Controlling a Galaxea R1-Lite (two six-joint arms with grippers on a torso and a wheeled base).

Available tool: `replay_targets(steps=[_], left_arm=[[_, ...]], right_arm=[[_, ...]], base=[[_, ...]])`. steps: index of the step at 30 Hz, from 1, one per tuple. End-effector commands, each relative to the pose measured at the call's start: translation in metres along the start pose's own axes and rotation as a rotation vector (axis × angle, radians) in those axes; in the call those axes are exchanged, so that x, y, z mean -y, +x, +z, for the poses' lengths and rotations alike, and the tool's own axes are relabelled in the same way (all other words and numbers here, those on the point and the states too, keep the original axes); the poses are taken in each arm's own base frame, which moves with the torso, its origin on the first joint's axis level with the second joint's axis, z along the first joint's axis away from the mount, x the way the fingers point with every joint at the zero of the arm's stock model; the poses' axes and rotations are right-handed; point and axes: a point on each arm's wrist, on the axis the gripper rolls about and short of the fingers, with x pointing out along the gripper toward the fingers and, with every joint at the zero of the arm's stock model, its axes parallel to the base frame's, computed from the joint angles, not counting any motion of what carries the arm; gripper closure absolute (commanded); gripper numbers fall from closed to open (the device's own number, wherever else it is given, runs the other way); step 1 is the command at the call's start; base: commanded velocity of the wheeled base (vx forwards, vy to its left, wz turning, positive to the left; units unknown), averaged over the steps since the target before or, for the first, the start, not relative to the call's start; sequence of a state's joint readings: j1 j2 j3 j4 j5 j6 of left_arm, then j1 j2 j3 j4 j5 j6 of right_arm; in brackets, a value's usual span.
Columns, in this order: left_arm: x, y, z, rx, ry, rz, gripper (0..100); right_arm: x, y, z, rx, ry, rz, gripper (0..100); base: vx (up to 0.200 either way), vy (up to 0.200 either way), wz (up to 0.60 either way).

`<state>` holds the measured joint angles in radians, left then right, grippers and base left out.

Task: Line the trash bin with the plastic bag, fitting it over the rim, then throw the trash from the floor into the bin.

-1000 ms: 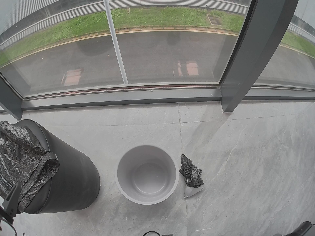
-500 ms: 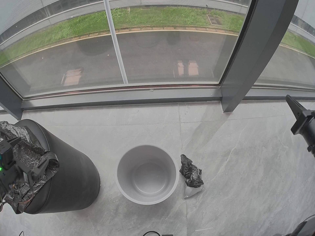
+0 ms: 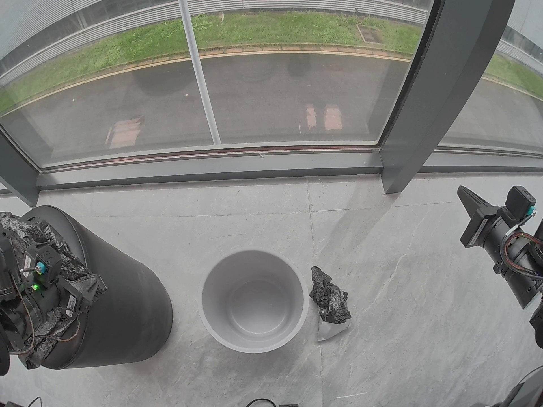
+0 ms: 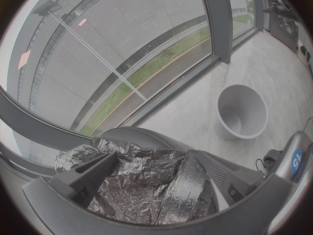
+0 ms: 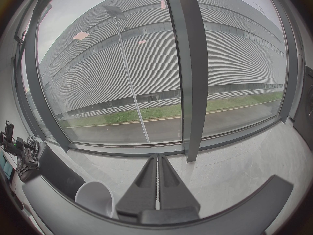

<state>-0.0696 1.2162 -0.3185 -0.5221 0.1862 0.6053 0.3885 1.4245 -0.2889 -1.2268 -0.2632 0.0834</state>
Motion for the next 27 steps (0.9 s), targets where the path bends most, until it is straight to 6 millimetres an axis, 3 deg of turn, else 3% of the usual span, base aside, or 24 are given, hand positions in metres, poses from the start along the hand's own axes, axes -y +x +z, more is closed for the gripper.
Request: replay_targets(steps=[1, 12, 27], left_arm=[[-0.001, -0.012, -0.003, 0.022, -0.005, 0.032, 0], [-0.006, -0.048, -0.008, 0.085, -0.021, 0.07, 0], [0.005, -0.047, -0.021, -0.002, -0.003, -0.007, 0]], right_arm=[[-0.004, 0.0, -0.002, -0.01, -0.001, 0.016, 100], [-0.008, -0.003, -0.001, -0.004, 0.003, 0.032, 100], [-0.008, -0.001, -0.003, -0.013, 0.002, 0.032, 100]], base=[[0.0, 0.0, 0.0], [0.0, 0.0, 0.0], [0.0, 0.0, 0.0]])
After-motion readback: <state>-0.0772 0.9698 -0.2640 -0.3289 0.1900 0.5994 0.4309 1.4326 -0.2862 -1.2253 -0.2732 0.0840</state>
